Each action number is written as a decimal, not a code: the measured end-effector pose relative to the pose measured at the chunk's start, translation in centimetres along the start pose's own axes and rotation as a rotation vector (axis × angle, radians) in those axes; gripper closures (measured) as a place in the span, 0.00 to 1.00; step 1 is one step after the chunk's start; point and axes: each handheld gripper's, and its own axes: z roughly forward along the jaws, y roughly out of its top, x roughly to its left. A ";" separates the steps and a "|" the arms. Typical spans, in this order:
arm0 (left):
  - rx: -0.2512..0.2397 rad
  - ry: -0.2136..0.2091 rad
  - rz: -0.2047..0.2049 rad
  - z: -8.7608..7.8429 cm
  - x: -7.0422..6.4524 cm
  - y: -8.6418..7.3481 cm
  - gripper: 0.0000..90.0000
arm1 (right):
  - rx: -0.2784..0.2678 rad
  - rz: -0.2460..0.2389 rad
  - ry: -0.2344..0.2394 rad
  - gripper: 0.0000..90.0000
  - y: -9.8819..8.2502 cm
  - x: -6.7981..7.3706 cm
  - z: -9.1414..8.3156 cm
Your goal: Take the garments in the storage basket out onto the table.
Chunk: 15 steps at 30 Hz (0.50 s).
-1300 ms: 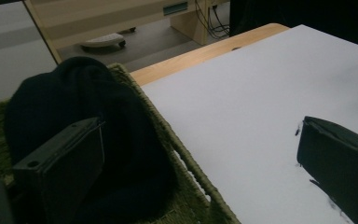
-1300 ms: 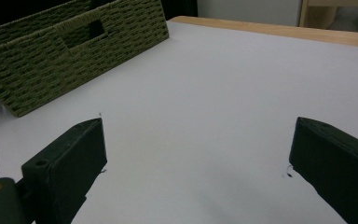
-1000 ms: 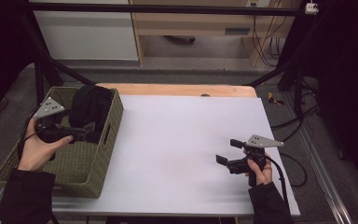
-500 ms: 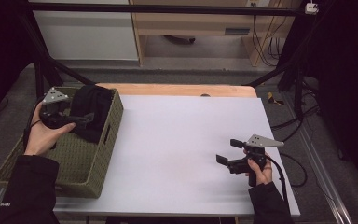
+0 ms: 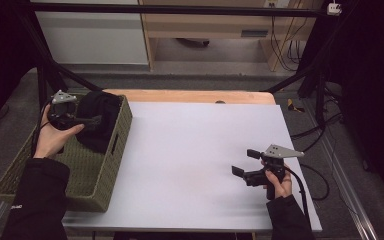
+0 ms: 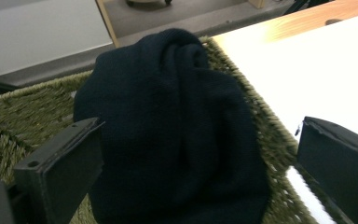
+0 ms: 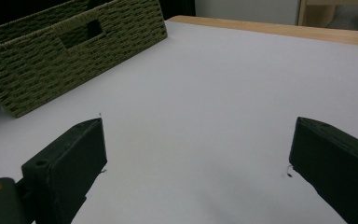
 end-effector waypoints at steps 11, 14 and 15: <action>0.015 0.008 0.013 2.2 0.2 -0.2 0.02 | -0.001 -0.001 0.002 0.04 0.0 0.0 0.0; 0.021 0.025 -0.001 2.8 0.2 -0.2 0.04 | -0.002 0.002 0.001 0.04 0.0 0.0 0.0; 0.041 0.040 0.000 3.2 0.3 -0.2 0.04 | -0.001 -0.001 0.000 0.04 0.0 0.0 0.0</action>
